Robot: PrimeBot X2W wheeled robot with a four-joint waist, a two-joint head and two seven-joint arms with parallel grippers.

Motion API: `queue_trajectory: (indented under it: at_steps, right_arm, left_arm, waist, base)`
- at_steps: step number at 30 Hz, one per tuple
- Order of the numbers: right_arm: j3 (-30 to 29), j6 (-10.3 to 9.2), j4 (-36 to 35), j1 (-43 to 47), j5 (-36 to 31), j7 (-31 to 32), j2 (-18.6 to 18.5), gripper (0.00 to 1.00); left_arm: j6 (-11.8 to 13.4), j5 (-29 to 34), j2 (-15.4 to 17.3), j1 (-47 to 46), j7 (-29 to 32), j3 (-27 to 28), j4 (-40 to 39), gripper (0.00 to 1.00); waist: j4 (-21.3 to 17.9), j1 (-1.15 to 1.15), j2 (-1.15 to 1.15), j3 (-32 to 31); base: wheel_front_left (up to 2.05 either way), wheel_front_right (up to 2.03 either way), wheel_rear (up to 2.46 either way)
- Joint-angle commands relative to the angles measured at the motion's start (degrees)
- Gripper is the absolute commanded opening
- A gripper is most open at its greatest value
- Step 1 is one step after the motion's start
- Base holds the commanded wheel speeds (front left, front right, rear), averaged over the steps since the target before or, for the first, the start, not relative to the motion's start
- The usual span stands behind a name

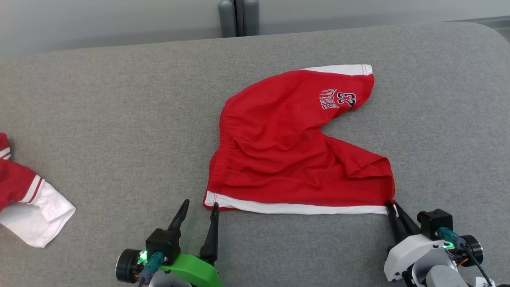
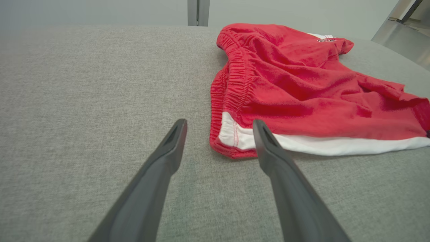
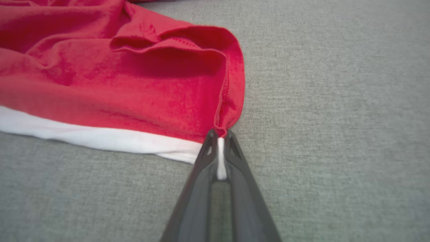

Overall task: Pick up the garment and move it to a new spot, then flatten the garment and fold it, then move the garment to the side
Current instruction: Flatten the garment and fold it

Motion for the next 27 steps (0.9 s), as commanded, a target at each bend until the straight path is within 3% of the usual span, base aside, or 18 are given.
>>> queue_trajectory:
  at_steps: [1,5,18,19,20,21,22,23,27]
  right_arm:
    - [-0.43,-0.11,0.2,0.96,0.14,0.77,-0.28,0.0]
    - [-0.59,-0.11,-1.65,0.84,0.16,0.57,-0.33,0.0]
    - [0.57,-0.11,-2.86,0.23,0.45,0.47,-0.31,0.0]
    - [0.63,-0.11,-2.83,0.23,0.5,0.47,-0.31,0.0]
    - [0.72,-0.11,-2.82,0.21,0.56,0.47,-0.3,0.0]
    - [0.84,-0.11,-2.86,0.15,0.62,0.47,-0.29,0.0]
    - [0.95,-0.11,-2.9,0.11,0.63,0.47,-0.29,0.0]
    - [1.13,-0.1,-3.12,0.01,0.53,0.47,-0.27,0.0]
    - [1.27,-0.1,-4.26,-0.17,0.45,0.45,-0.25,0.0]
  left_arm:
    - [-0.55,-0.86,0.25,-0.99,0.01,-0.2,0.47,1.0]
    - [-2.2,-2.29,0.26,-1.79,0.01,-1.35,2.34,1.0]
    - [-4.24,-3.59,0.26,-4.69,0.01,-2.14,6.02,0.98]
    - [-4.36,-3.35,0.26,-5.06,0.01,-2.26,6.34,0.91]
    - [-4.35,-3.31,0.26,-5.26,0.01,-2.32,6.63,0.62]
    - [-4.42,-3.36,0.26,-5.46,0.01,-2.33,6.94,0.42]
    - [-4.41,-3.35,0.26,-5.53,0.01,-2.32,7.23,0.07]
    - [-4.45,-3.54,0.26,-5.62,0.01,-2.27,7.64,0.0]
    - [-4.64,-4.01,0.26,-6.24,0.01,-2.0,8.12,0.0]
  waist:
    - [-0.27,0.0,0.0,0.22]
    - [-0.79,0.0,0.0,0.68]
    - [-1.96,0.0,0.0,1.53]
    - [-1.98,0.0,0.0,1.56]
    - [-1.99,0.0,0.0,1.59]
    - [-2.03,0.0,0.0,1.62]
    - [-2.05,0.0,0.0,1.64]
    - [-2.09,0.0,0.0,1.65]
    - [-2.1,0.0,0.0,1.56]
  base:
    - [0.0,0.0,0.0]
    - [0.0,0.0,0.0]
    - [0.0,0.0,0.0]
    - [0.0,0.0,0.0]
    - [0.0,0.0,0.0]
    - [0.0,0.0,0.0]
    - [0.0,0.0,0.0]
    - [0.0,0.0,0.0]
    - [0.0,0.0,0.0]
